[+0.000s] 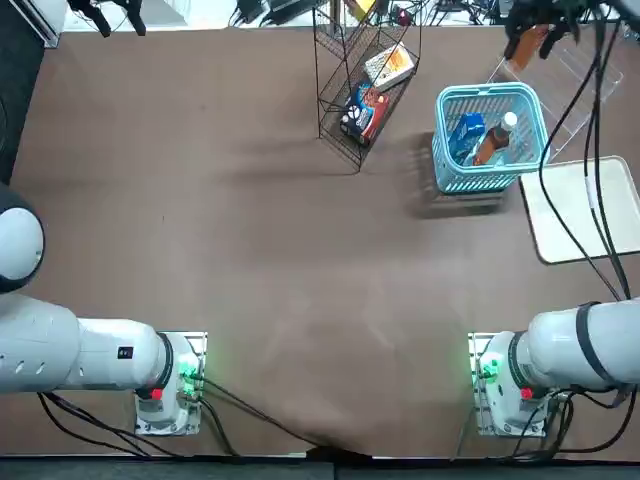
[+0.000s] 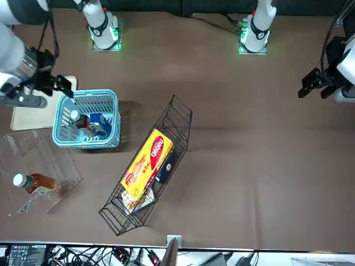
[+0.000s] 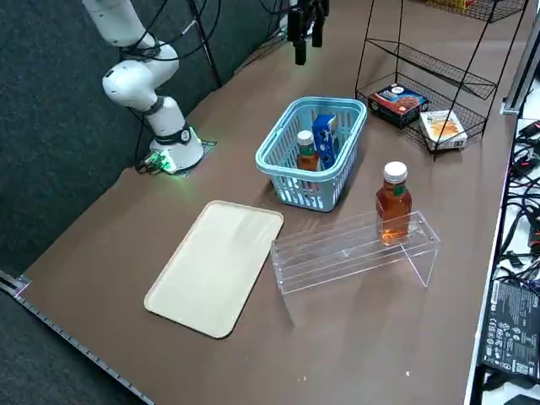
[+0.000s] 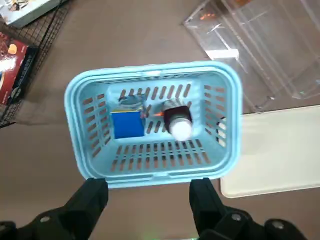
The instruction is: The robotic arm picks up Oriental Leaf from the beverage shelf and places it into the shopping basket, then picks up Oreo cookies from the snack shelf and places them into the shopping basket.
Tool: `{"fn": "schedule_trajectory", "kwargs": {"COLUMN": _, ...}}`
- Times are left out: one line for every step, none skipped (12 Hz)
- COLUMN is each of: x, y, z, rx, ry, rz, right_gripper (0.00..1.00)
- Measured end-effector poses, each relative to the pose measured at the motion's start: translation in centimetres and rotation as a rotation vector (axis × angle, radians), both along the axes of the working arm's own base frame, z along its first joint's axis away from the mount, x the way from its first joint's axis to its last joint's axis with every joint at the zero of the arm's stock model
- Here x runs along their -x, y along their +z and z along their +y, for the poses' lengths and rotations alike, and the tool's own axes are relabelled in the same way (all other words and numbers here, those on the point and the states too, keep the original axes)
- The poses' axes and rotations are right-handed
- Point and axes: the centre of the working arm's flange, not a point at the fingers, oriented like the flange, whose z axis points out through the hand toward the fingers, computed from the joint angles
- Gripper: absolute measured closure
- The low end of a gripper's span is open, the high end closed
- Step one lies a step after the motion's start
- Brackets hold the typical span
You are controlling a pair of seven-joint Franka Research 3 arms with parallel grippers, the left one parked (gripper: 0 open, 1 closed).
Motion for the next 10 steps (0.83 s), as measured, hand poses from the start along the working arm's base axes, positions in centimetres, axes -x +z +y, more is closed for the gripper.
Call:
{"fn": "schedule_trajectory", "kwargs": {"x": 0.4, "y": 1.2, "z": -2.6, "rx": -0.007, "ry": -0.007, "rz": -0.013, "right_gripper": 0.00}}
{"fn": "schedule_trajectory", "kwargs": {"x": 0.5, "y": 1.6, "z": -3.7, "rx": -0.010, "ry": -0.011, "rz": -0.017, "right_gripper": 0.00}}
{"fn": "schedule_trajectory", "kwargs": {"x": 0.6, "y": 1.9, "z": -4.6, "rx": -0.012, "ry": -0.019, "rz": -0.023, "right_gripper": 0.00}}
{"fn": "schedule_trajectory", "kwargs": {"x": 0.7, "y": 2.1, "z": -5.3, "rx": -0.013, "ry": -0.025, "rz": -0.027, "right_gripper": 0.00}}
{"fn": "schedule_trajectory", "kwargs": {"x": 0.8, "y": 2.3, "z": -5.9, "rx": -0.014, "ry": -0.031, "rz": -0.031, "right_gripper": 0.00}}
{"fn": "schedule_trajectory", "kwargs": {"x": 0.9, "y": 2.5, "z": -6.3, "rx": -0.014, "ry": -0.034, "rz": -0.034, "right_gripper": 0.00}}
{"fn": "schedule_trajectory", "kwargs": {"x": 1.0, "y": 2.7, "z": -6.7, "rx": -0.015, "ry": -0.033, "rz": -0.036, "right_gripper": 0.00}}
{"fn": "schedule_trajectory", "kwargs": {"x": 1.0, "y": 2.7, "z": -7.1, "rx": -0.016, "ry": -0.031, "rz": -0.038, "right_gripper": 0.00}}
{"fn": "schedule_trajectory", "kwargs": {"x": 1.0, "y": 2.7, "z": -7.4, "rx": -0.016, "ry": -0.031, "rz": -0.038, "right_gripper": 0.00}}
{"fn": "schedule_trajectory", "kwargs": {"x": 1.0, "y": 2.8, "z": -7.5, "rx": -0.017, "ry": -0.029, "rz": -0.039, "right_gripper": 0.00}}
